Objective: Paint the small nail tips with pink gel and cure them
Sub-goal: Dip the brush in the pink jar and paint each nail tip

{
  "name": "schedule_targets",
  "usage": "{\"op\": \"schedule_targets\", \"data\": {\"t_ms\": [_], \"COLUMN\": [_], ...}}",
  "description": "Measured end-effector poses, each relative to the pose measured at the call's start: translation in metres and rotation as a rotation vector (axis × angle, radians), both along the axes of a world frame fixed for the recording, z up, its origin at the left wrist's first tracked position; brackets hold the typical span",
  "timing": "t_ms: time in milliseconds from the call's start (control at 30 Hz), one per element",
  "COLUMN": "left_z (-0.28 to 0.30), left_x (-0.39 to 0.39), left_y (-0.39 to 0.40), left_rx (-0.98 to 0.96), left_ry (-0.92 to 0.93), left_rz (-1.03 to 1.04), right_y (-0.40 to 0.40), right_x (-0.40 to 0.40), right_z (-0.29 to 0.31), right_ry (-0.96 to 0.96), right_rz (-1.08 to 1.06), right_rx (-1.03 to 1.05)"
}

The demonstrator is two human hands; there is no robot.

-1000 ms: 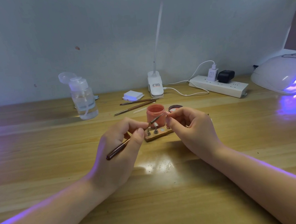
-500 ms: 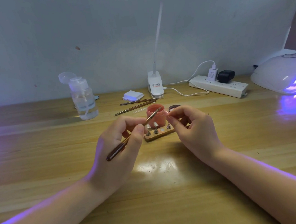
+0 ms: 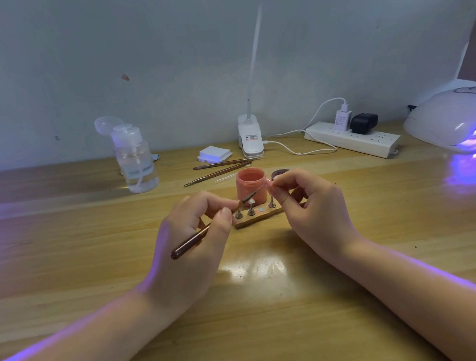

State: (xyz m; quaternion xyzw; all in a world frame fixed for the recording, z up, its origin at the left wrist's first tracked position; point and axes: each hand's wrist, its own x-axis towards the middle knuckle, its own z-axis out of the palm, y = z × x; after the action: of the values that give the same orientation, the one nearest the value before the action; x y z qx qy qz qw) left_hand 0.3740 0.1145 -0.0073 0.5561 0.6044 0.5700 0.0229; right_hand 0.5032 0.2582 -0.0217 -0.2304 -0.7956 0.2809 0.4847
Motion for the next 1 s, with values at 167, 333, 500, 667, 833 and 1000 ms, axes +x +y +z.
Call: {"op": "schedule_targets", "data": {"t_ms": [167, 333, 500, 667, 833, 1000], "left_z": [0.0020, -0.0003, 0.0011, 0.0003, 0.0013, -0.0002], "left_x": [0.0023, 0.0016, 0.0026, 0.0013, 0.0015, -0.0008], "left_y": [0.0004, -0.0011, 0.0006, -0.0013, 0.0003, -0.0008], "left_rx": [0.026, 0.036, 0.031, 0.045, 0.009, 0.043], "left_ry": [-0.018, 0.026, 0.021, 0.029, 0.054, 0.021], "left_rz": [-0.017, -0.037, -0.020, -0.039, -0.043, -0.057], "right_y": [-0.0001, 0.0003, 0.0005, 0.0000, -0.0006, -0.0014], "right_x": [0.0003, 0.0001, 0.0001, 0.0009, 0.0000, 0.0001], "right_z": [0.0003, 0.0000, 0.0002, 0.0007, 0.0011, 0.0011], "right_ry": [-0.003, -0.002, -0.015, -0.026, -0.025, -0.016], "right_rz": [-0.008, -0.014, -0.017, -0.019, -0.035, -0.056], "right_rx": [0.018, 0.013, 0.017, 0.019, 0.029, 0.000]}}
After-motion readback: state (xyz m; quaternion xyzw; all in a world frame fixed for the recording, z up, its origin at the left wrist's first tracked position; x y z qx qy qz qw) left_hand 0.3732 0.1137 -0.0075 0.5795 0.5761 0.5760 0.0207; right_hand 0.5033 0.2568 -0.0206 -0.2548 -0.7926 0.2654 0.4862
